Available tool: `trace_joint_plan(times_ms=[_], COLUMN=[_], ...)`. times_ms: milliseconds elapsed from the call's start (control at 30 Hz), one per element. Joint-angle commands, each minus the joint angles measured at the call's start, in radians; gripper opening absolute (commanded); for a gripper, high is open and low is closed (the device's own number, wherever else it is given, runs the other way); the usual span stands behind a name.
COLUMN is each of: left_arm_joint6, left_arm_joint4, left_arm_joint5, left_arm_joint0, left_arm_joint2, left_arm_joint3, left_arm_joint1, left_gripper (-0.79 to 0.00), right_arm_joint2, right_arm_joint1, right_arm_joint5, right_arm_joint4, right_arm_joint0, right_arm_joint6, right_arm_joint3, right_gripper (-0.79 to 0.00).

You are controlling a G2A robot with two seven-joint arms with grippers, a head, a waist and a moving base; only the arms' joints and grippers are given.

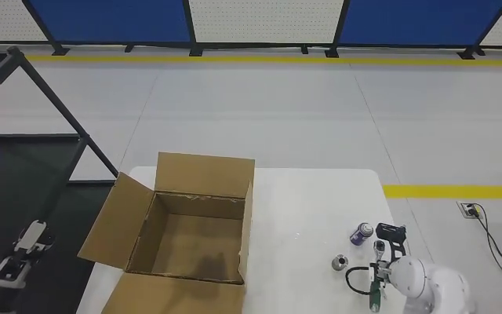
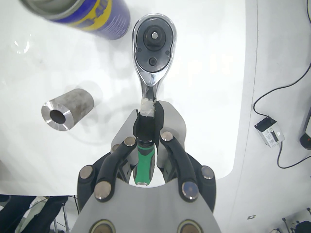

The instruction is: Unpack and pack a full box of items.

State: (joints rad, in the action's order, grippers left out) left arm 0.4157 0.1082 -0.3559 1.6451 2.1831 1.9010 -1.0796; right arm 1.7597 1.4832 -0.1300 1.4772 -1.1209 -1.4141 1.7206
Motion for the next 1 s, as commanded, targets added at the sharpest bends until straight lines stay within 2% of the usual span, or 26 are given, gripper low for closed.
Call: trace_joint_plan(times_ms=[0, 100, 500, 567, 633, 733, 800, 967], left_arm_joint6=[-0.002, -0.005, -0.018, -0.020, -0.021, -0.023, -0.024, -0.027], left_arm_joint4=[0.000, 0.003, 0.003, 0.003, 0.003, 0.003, 0.003, -0.001], left_arm_joint5=[-0.003, -0.003, -0.010, -0.012, -0.012, -0.015, -0.018, -0.021], left_arm_joint0=[0.003, 0.010, 0.036, 0.039, 0.042, 0.046, 0.048, 0.053], left_arm_joint2=[0.003, 0.006, 0.017, 0.018, 0.019, 0.021, 0.021, 0.021], left_arm_joint3=[0.001, 0.004, 0.022, 0.025, 0.028, 0.030, 0.031, 0.035], left_arm_joint1=[-0.001, -0.002, -0.007, -0.008, -0.009, -0.010, -0.011, -0.013], left_gripper=[0.000, 0.000, 0.000, 0.000, 0.000, 0.000, 0.000, 0.000], right_arm_joint2=[-0.001, -0.008, 0.006, 0.009, 0.010, 0.012, 0.012, 0.019], right_arm_joint1=[-0.002, -0.003, -0.015, -0.016, -0.018, -0.021, -0.022, -0.027], right_arm_joint5=[-0.022, -0.060, -0.077, -0.081, -0.081, -0.082, -0.080, -0.086], right_arm_joint4=[0.015, 0.035, -0.014, -0.028, -0.038, -0.049, -0.060, -0.079], right_arm_joint0=[0.010, 0.030, 0.076, 0.080, 0.083, 0.084, 0.084, 0.073], right_arm_joint6=[0.005, 0.024, 0.114, 0.128, 0.137, 0.149, 0.155, 0.169], right_arm_joint3=[-0.019, -0.061, -0.197, -0.209, -0.219, -0.227, -0.228, -0.189], right_gripper=[-0.785, -0.785, -0.785, -0.714, -0.573, -0.557, -0.502, -0.474])
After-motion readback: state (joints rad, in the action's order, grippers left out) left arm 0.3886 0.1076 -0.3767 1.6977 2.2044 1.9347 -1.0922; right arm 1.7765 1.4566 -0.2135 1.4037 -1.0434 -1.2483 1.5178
